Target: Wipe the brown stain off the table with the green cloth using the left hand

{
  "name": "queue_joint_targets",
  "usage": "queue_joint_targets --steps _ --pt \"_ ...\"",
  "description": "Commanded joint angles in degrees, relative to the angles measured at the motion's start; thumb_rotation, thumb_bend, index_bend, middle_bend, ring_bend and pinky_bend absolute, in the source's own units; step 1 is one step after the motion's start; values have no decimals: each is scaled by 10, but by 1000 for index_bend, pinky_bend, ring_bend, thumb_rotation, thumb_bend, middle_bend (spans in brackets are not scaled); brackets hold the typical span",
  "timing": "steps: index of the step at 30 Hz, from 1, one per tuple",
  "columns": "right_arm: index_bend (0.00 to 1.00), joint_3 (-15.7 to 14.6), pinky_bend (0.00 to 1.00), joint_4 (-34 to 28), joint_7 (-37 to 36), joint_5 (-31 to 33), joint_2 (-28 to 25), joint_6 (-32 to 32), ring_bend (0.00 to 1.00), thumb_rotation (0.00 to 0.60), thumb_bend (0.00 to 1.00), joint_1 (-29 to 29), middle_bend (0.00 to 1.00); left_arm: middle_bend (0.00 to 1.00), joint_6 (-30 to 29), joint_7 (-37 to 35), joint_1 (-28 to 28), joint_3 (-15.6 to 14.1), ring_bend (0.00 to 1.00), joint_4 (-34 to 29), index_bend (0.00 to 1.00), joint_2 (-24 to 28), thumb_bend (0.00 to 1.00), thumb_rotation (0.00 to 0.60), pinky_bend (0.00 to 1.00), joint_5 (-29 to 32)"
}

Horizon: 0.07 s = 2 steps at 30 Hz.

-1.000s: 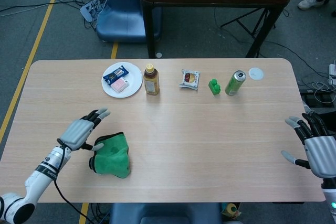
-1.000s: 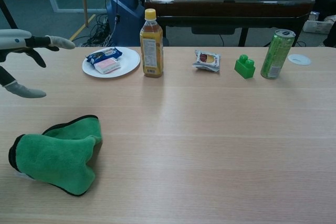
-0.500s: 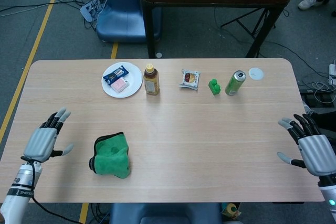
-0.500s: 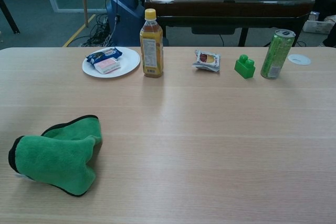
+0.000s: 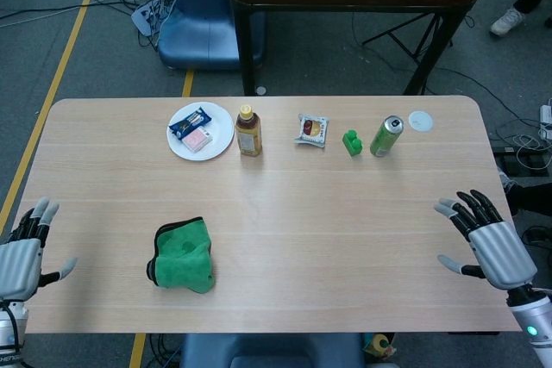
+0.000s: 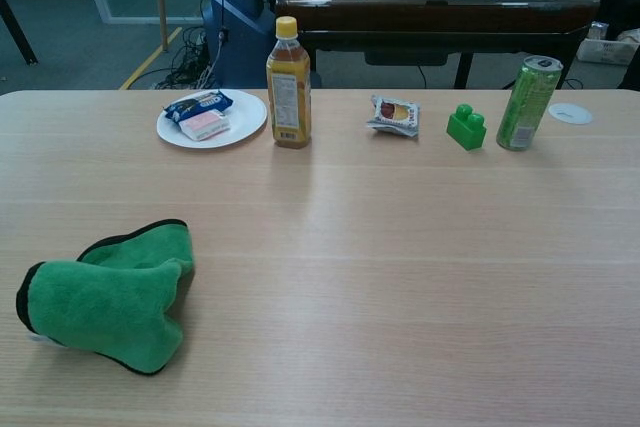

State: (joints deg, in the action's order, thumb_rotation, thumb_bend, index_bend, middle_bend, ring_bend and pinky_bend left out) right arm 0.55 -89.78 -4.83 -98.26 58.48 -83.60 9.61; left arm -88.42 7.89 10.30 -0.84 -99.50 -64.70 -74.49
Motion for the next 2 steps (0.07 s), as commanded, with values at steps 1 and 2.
queue_joint_targets --steps 1,2 --pt "207 0 29 -2 0 0 1 -2 100 600 216 0 217 0 -19 -6 -18 -2 2 4 0 -4 198 600 188 -13" --pt "207 0 29 -3 1 0 1 -2 100 600 216 0 217 0 -23 -7 -22 -2 2 5 0 -5 198 600 188 -15"
